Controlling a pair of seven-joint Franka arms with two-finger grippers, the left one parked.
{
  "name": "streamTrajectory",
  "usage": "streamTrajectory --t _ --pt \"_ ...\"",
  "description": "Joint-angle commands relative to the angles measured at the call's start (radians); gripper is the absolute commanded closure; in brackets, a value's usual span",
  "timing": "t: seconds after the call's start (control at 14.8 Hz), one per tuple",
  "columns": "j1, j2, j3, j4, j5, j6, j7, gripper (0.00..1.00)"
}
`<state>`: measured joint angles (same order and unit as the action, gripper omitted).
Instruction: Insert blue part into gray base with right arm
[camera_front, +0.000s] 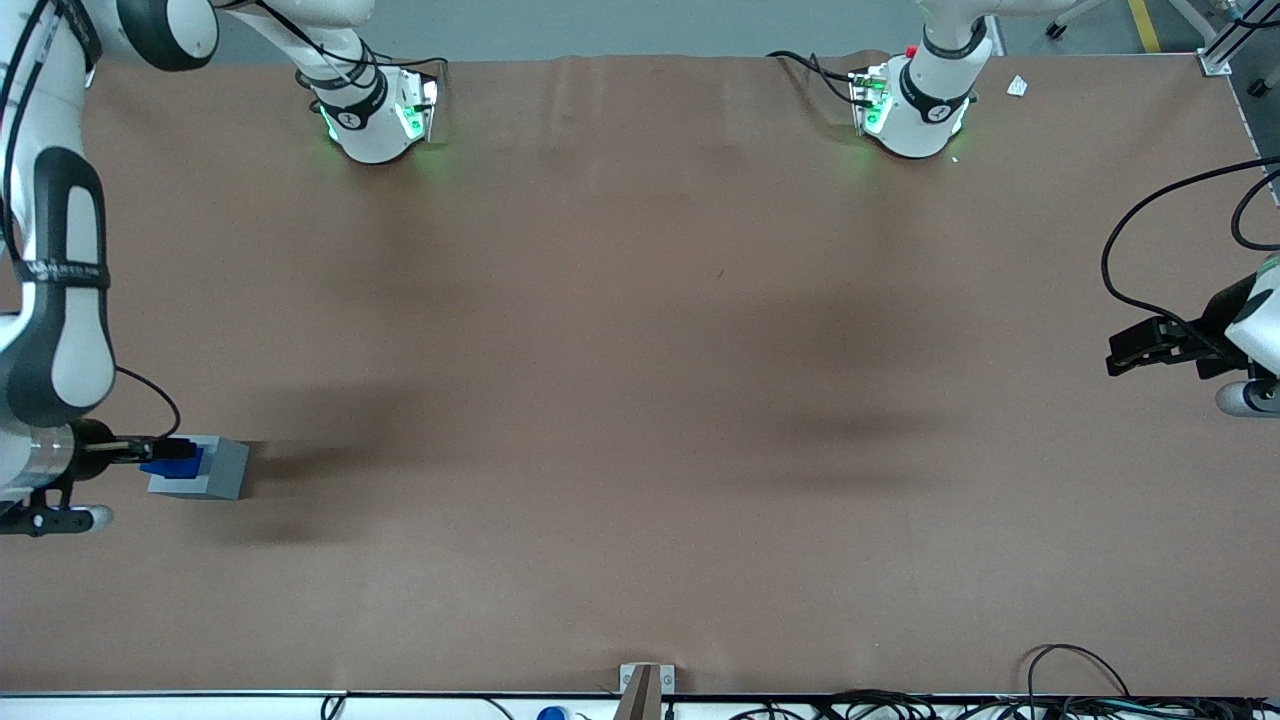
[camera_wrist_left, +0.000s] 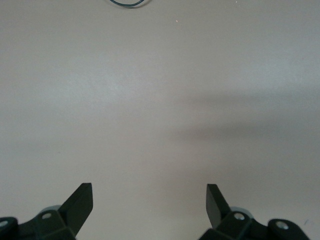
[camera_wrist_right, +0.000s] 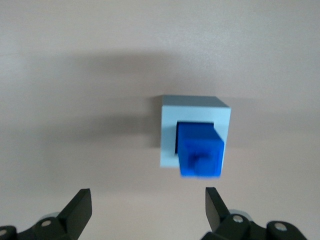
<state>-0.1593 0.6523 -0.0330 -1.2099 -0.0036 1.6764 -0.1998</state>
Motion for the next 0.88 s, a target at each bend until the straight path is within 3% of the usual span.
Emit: streamTrajectory --t 0.0,0.54,0.81 --pt "0.013 -0.118 0.010 -0.040 0.007 -0.081 0.019 0.00" --pt "0.153 -0.463 0.008 -0.249 0.007 -0.155 0.258 0.00" --pt "0.181 -0.663 0.010 -0.408 0.007 -0.145 0.264 0.00"
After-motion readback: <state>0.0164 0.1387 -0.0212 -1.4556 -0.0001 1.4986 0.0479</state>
